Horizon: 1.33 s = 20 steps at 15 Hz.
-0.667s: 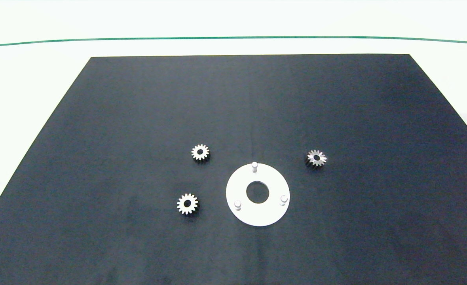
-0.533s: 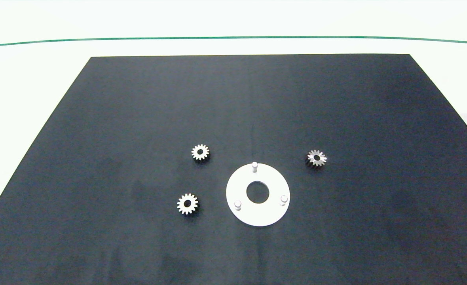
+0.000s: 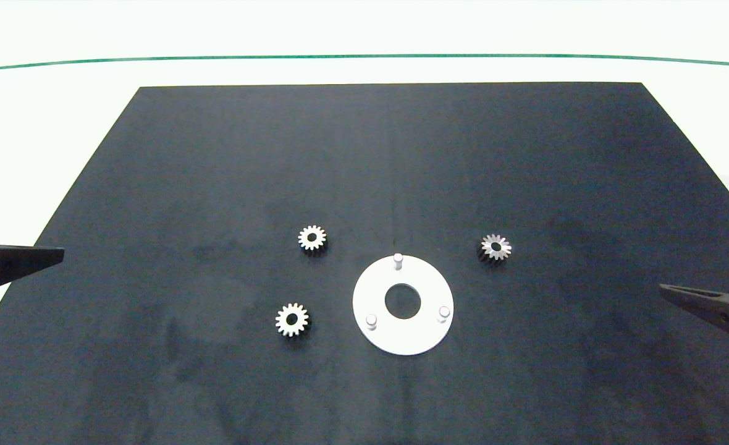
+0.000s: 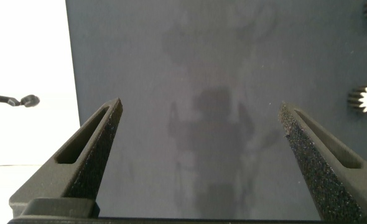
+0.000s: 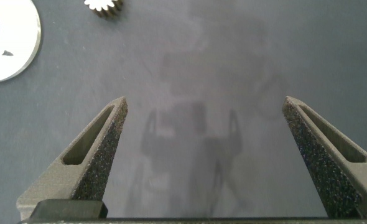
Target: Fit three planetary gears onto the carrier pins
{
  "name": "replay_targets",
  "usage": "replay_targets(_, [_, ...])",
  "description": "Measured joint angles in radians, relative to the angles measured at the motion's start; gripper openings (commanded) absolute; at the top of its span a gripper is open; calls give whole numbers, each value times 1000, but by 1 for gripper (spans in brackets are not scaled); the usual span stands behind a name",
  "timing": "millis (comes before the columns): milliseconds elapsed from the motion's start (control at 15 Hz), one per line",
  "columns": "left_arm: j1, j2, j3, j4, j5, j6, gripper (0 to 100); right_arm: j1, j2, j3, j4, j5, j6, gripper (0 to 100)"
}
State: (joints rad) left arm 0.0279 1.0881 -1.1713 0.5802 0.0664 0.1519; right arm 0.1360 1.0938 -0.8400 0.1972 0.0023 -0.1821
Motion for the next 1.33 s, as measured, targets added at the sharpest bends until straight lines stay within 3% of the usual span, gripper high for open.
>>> replay_targets(600, [1,14,0,-1,0,2,100,198,384,-268,-3,5,-13,100])
replay_targets(933, [-1,14,2,2,0,0,100,227,518,-387,0,-1,-13,100])
replay_targets(1333, [-1,12,3,2,0,1,100,249,624,-434,-4,-1,-10,100])
